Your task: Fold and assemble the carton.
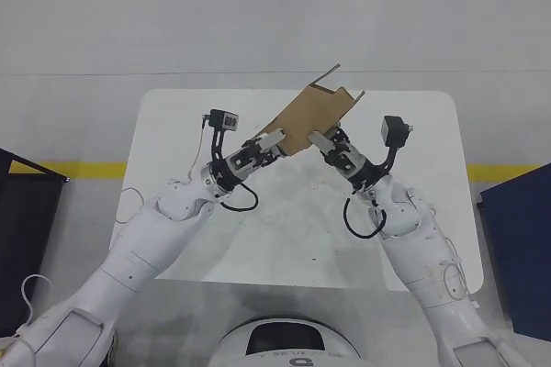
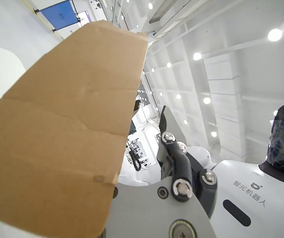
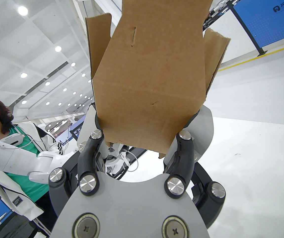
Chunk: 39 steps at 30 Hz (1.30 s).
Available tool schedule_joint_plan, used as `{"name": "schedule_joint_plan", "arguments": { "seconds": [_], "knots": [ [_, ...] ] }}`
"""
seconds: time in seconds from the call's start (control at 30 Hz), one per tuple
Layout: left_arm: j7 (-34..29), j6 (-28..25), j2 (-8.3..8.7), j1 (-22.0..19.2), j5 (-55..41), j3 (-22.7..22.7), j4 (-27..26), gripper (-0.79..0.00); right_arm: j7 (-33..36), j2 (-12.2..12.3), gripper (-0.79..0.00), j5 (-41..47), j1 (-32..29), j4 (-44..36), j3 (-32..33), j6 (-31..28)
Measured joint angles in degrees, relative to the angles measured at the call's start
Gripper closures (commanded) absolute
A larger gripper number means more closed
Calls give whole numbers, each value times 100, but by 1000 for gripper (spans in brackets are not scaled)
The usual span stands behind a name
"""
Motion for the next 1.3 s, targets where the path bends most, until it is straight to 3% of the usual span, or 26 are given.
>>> {"name": "schedule_joint_plan", "arguments": {
  "seconds": [0.13, 0.17, 0.2, 0.23, 0.33, 0.37, 0.4, 0.43, 0.77, 1.03, 1.17, 1.3],
  "knots": [
    [33, -94, -72, -80, 119, 23, 56, -277, 0, 0, -382, 0, 0, 0, 0, 0],
    [38, -94, -86, -94, 147, 26, 73, -222, 0, 0, -382, 0, 0, 0, 0, 0],
    [53, -86, -104, -113, 184, 26, 96, -80, 0, 0, -385, 0, 0, 0, 0, 0],
    [78, -76, -117, -126, 209, 22, 117, 0, 0, 0, -388, 0, 0, 0, 0, 0],
    [271, -37, -162, -164, 332, -18, 194, 0, 0, 0, -422, 0, 0, 0, 0, 0],
    [322, -35, -175, -172, 373, -27, 204, 0, 0, 0, -545, 0, 0, 0, 0, 0],
    [373, -40, -191, -181, 421, -41, 212, 0, 0, 0, -730, 0, 0, 0, 0, 0],
    [401, -50, -201, -187, 465, -54, 222, 0, 0, 0, -785, 0, 0, 0, 0, 0],
    [378, -69, -286, -171, 593, -163, 259, 0, 0, 0, -785, 0, 0, 0, 0, 0],
    [219, -209, -240, -31, -171, -735, 209, 0, 0, 0, -785, 0, 0, 0, 0, 0],
    [-402, 22, -142, 178, -823, -1130, 1, 0, -12, -1, -785, 9, -12, -14, 1, 21],
    [-1500, 378, -7, 415, -1239, -1540, -25, 0, -121, -9, -785, 147, -61, -91, 6, -2]
  ]
}}
